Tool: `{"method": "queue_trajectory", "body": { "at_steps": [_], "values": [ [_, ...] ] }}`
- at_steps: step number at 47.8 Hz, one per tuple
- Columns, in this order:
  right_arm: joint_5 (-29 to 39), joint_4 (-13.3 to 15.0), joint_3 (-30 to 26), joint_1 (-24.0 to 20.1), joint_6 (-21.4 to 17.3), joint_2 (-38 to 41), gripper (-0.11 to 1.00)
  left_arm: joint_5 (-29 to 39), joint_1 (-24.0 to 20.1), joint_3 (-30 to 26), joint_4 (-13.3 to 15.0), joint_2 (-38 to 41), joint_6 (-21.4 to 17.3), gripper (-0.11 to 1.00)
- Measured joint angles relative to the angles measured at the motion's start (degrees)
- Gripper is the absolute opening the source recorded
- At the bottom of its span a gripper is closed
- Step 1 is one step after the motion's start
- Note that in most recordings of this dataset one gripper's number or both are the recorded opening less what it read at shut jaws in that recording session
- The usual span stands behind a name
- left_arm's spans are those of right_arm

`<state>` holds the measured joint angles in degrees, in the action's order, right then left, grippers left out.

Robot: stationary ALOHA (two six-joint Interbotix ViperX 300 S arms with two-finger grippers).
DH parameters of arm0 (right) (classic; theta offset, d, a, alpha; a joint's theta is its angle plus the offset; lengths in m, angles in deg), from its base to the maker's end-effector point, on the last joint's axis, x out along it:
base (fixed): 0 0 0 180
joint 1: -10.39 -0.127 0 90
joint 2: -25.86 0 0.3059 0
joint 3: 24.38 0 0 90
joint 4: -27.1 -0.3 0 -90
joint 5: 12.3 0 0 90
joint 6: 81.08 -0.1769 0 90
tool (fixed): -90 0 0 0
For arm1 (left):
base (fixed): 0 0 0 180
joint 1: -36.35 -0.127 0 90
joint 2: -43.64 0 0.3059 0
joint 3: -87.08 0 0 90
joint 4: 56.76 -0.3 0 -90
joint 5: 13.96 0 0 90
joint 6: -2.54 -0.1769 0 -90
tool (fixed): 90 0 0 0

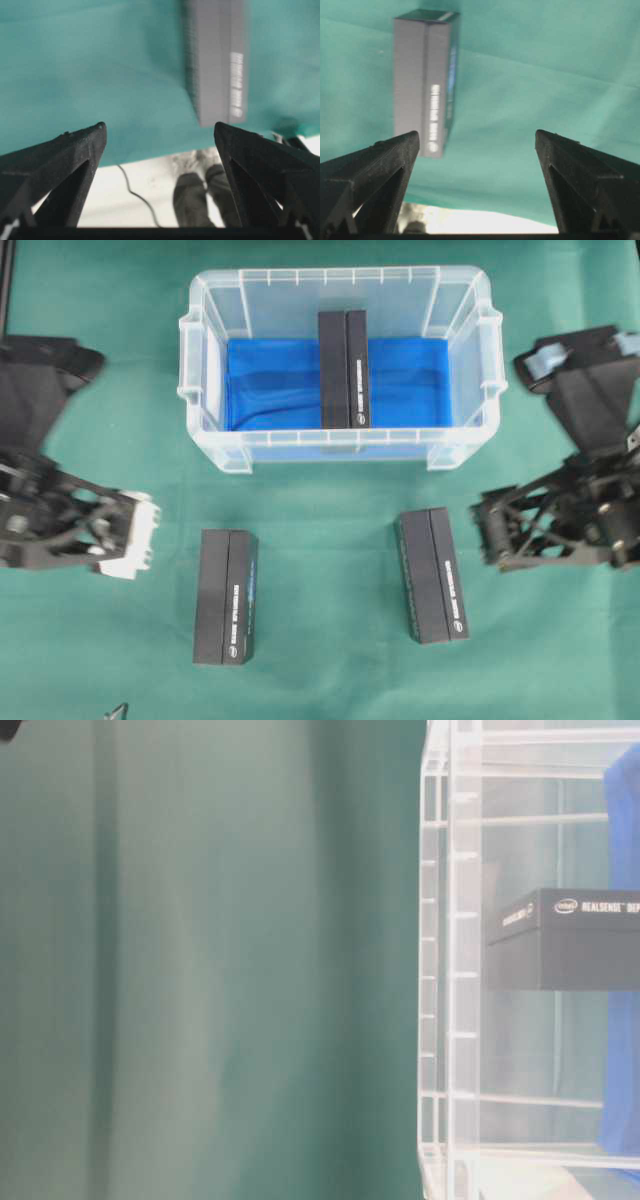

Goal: Take the box out of the case with both arms.

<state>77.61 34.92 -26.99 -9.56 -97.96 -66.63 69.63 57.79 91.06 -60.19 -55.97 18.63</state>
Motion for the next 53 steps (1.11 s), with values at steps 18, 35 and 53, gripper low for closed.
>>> {"method": "queue_trajectory", "body": {
  "at_steps": [18,35,53],
  "values": [
    [0.3,-0.4,7.5,0.0,-1.2,-8.6,0.92,1.7,3.1,7.1,0.1,-9.2,4.6,0.89],
    [0.4,-0.6,10.1,-0.2,-3.3,-10.7,0.92,2.1,3.3,7.0,0.1,-7.9,4.6,0.89],
    [0.4,-0.6,10.1,-0.2,-3.3,-10.7,0.92,2.0,3.3,6.0,0.0,-6.4,4.7,0.89]
  ]
}}
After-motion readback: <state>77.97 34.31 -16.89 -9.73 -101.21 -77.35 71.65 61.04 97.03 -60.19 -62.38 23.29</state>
